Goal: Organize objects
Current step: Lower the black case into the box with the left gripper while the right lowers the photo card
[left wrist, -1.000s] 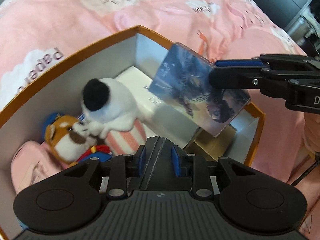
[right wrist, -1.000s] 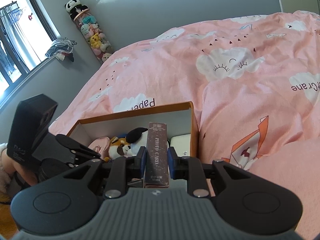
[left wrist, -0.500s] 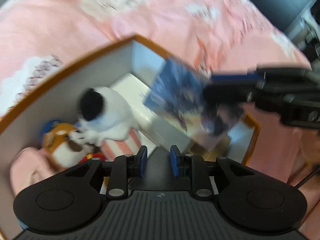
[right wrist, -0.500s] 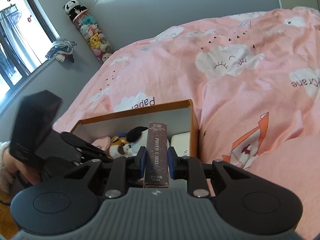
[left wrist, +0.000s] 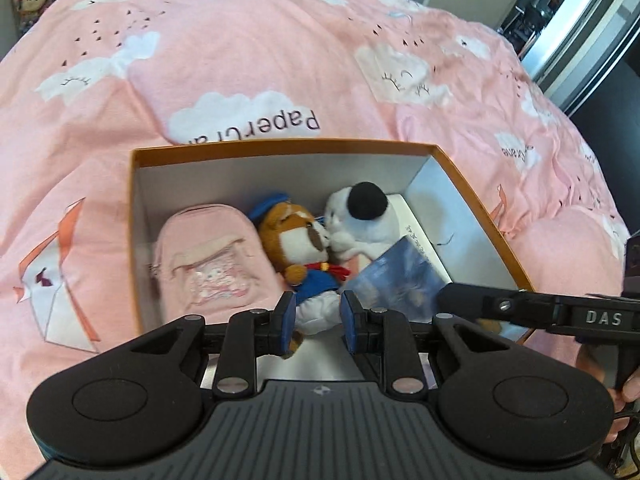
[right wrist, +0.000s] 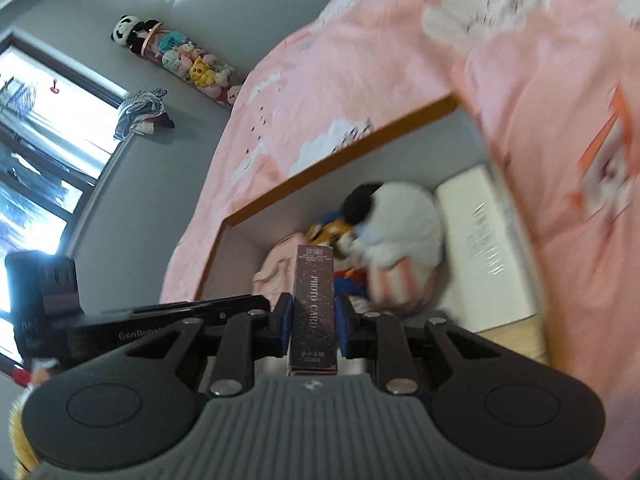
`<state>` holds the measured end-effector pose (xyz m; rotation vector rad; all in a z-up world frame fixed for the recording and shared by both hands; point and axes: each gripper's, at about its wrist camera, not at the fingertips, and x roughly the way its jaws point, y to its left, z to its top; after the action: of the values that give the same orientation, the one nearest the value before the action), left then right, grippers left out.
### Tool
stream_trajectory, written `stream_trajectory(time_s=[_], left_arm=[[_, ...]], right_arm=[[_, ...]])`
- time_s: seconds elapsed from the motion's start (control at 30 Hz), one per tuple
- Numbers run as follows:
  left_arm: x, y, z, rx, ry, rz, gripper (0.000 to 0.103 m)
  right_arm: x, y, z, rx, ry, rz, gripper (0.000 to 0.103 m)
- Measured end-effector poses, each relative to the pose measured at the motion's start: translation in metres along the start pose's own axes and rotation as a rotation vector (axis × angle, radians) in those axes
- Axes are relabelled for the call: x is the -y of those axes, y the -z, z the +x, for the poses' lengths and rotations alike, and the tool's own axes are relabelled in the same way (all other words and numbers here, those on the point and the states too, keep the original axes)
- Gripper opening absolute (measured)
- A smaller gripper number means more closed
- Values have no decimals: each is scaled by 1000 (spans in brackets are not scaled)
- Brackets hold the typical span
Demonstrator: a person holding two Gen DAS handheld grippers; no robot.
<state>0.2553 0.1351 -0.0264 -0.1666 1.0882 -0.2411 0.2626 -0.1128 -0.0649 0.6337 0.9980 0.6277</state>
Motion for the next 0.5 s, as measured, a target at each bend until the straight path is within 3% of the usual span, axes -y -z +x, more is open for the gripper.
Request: stream_trajectory(time_s=[0.17, 0.33, 0.5], left_arm=[[-6, 0, -1, 11, 4, 15, 28], [-11, 5, 7, -10, 11, 35, 27], [-11, 6, 13, -19, 14, 66, 26]], right_arm=[[-14, 6, 30, -83, -16, 70, 24], [-24, 10, 52, -139, 64, 63, 24], [-26, 3, 71, -250, 129, 44, 24]])
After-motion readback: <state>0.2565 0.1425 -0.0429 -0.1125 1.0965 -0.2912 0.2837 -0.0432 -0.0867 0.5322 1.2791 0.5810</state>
